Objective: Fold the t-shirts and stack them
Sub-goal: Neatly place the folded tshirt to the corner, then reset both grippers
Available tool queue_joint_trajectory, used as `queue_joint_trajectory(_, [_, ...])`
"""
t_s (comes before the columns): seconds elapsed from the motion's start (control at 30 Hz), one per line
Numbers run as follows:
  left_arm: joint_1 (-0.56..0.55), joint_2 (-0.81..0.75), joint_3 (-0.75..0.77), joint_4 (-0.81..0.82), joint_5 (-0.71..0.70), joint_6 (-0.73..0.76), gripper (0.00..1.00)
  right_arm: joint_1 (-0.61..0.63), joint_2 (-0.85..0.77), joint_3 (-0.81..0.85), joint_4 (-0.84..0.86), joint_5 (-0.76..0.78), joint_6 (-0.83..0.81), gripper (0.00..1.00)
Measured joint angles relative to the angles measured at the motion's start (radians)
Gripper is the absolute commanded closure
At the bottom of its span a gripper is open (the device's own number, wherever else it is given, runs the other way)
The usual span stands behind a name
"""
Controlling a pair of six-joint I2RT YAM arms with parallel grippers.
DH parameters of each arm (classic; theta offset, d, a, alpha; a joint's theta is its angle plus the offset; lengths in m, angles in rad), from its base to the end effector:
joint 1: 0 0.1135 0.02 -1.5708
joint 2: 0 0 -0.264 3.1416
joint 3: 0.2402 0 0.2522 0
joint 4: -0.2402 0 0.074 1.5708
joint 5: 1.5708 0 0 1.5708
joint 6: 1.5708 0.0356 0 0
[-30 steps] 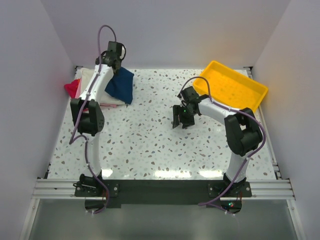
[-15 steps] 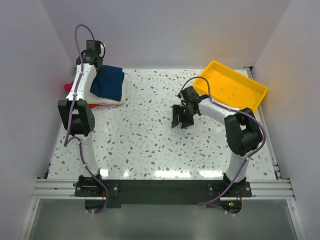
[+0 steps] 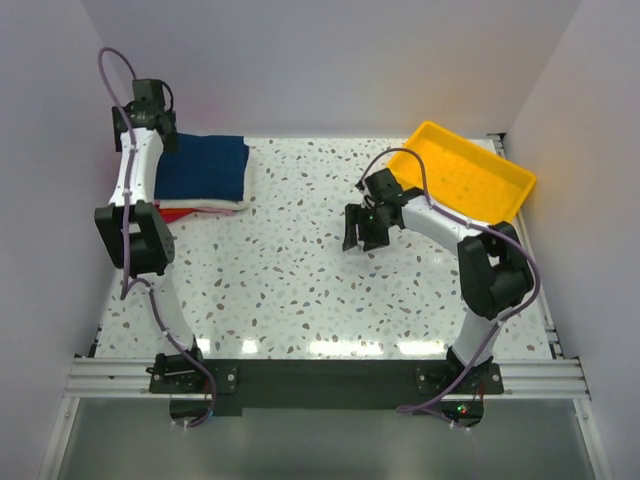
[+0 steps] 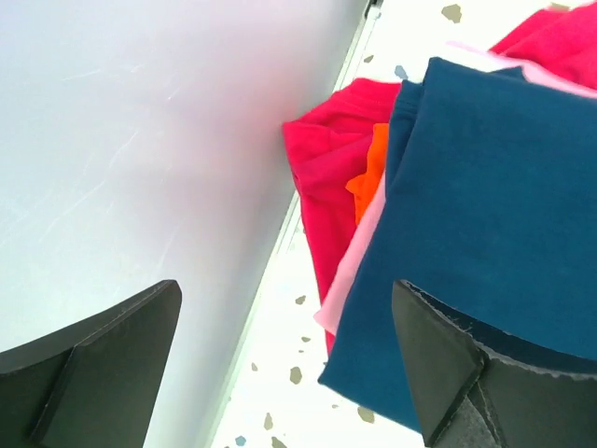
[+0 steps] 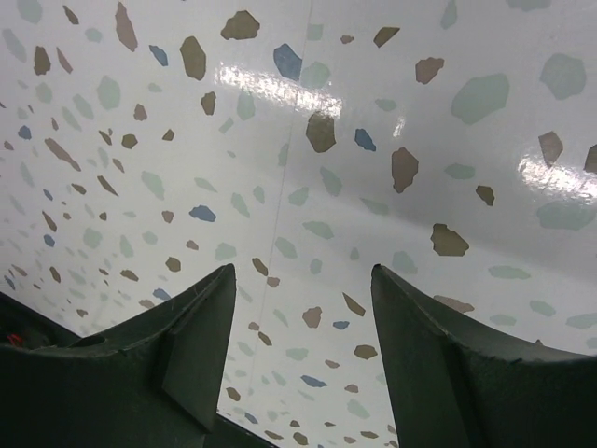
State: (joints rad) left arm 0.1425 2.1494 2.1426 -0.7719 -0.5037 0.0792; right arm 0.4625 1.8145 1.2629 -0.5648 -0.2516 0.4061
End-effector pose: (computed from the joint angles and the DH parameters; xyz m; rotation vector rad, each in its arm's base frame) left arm 0.4772 0.0858 0.3190 -0.3228 2.3099 0.7003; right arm 0.3284 0.1736 0.1950 -0.1593 2.7716 0.5883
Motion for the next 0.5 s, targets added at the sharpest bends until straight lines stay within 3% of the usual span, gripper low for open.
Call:
queue_joint_trajectory(0.2, [-0.021,-0.203,-0.226,0.064,0.042,-0.098,0.0,0.0,-0.042,-0.008,0.029,0.022,-0.006,0.36])
queue_joint_trajectory(0.37, [-0.091,-0.519,-0.615,0.237,0.127,-0.188,0.0,0.0,-0.089,-0.047,0.066,0.056,-0.005,0.36])
queue_joint_trajectory(0.5, [-0.245,-0.743,-0.911,0.394,0.147,-0.308,0.0,0.0,-0.127,-0.062,0.106,0.093,-0.005,0.35])
